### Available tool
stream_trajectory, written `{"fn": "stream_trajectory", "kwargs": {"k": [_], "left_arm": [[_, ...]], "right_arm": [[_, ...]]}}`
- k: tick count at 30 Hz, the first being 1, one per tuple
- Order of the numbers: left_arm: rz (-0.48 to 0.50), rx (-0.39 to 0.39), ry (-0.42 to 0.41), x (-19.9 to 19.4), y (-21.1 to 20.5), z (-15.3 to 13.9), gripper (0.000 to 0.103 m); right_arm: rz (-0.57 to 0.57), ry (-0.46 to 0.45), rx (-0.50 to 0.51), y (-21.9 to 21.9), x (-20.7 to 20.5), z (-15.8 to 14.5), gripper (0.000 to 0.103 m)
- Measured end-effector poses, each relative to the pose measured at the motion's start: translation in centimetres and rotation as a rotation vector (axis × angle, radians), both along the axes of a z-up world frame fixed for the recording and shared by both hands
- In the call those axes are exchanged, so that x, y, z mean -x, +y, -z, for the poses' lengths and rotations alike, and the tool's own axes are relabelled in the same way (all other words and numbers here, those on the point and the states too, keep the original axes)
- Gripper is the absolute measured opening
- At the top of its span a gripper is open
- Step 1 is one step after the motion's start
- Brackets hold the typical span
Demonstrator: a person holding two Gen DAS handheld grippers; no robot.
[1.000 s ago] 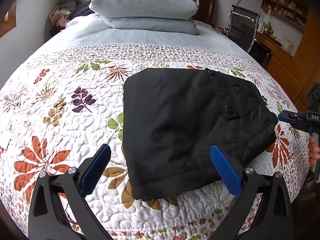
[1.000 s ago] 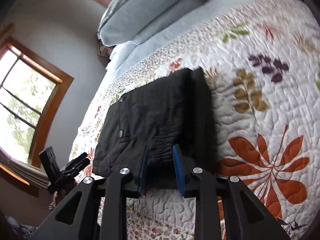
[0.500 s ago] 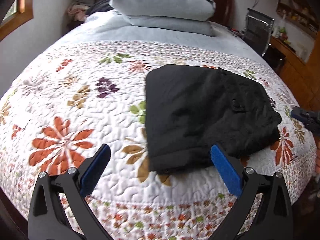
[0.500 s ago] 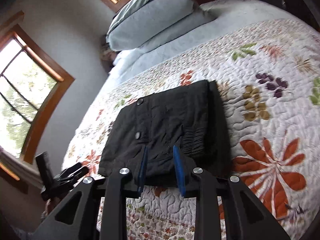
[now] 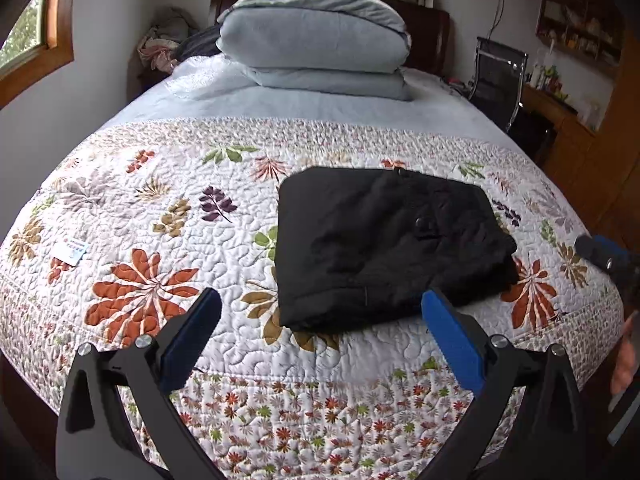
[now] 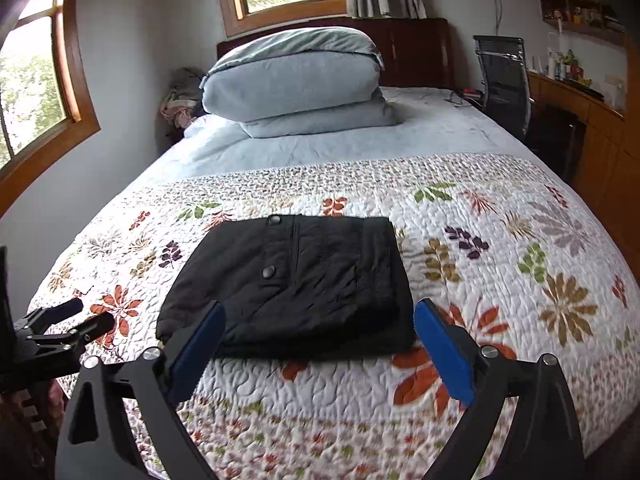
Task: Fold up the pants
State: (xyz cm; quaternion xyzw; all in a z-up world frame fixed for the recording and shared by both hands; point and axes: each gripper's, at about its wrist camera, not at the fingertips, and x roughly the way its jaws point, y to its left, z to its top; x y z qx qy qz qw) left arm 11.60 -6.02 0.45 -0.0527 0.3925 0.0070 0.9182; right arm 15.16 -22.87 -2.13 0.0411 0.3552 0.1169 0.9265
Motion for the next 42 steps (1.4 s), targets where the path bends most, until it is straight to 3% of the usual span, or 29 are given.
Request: {"fn": "stream_trajectory", "kwargs": {"k": [4, 10, 16, 42], "left_arm": [[0.002, -0.014, -0.029, 1.2, -0.4, -1.2, 0.100], [0.021, 0.042, -0.029, 2.0, -0.4, -1.9, 0.100], [0.017, -0.024, -0.016, 2.4, -1.2, -1.7, 0.100], [-0.037, -0.046, -0.046, 2.2, 1.2, -2.0, 0.100]], "right_arm": [[-0.021, -0.027, 0.039, 1.3, 1.7, -0.2, 0.097], [-0.034, -0.034, 0.032, 2.1, 2.5, -0.6, 0.097], [-0.029, -0.054, 0.072, 2.6, 3.2, -1.1, 0.097], [0.013, -0.084, 0.109, 1.3, 4.2, -2.0, 0.097]]}}
